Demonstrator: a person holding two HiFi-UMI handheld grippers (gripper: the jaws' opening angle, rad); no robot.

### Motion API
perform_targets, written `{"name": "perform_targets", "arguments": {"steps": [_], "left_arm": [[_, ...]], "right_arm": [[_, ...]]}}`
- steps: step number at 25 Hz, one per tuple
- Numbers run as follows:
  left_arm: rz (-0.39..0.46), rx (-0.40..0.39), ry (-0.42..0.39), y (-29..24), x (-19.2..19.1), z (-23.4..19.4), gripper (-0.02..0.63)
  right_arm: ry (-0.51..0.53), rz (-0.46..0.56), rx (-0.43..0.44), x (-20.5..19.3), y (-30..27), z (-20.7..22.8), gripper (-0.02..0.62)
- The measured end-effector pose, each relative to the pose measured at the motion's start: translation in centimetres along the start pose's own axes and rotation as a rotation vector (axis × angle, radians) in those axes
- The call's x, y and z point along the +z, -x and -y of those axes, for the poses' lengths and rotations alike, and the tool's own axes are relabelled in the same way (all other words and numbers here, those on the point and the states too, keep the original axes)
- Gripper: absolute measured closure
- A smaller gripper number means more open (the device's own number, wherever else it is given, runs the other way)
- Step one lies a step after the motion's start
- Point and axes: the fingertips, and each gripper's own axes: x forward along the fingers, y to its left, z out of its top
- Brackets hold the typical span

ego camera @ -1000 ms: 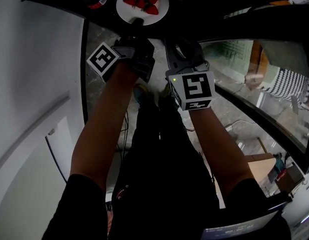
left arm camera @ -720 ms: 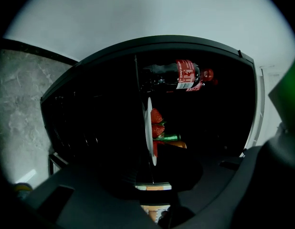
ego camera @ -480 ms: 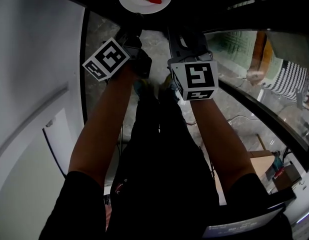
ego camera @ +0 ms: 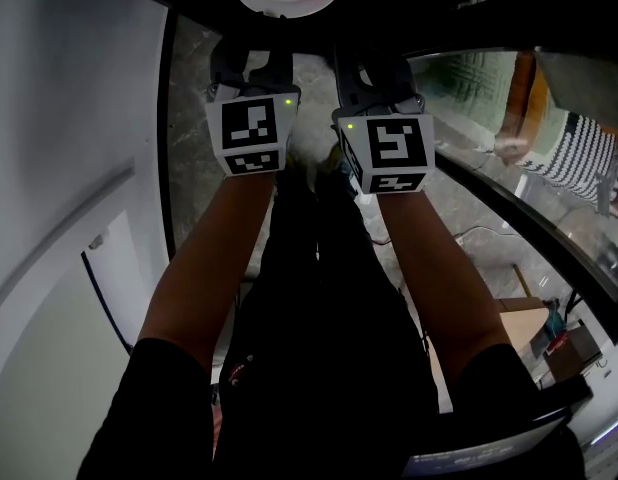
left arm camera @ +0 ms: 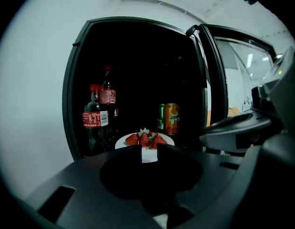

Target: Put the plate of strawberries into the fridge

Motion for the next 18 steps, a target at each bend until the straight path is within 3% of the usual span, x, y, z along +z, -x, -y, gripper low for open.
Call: {"name": "perform_targets", "arguments": {"steps": [18], "left_arm": [[-0.058,0.015,-0.038,-2.6,-1.6,1.3,0.515]], "right_arm": [[-0.047,-0.015,-0.006,-1.0,-1.0,1.1,0.591]]}}
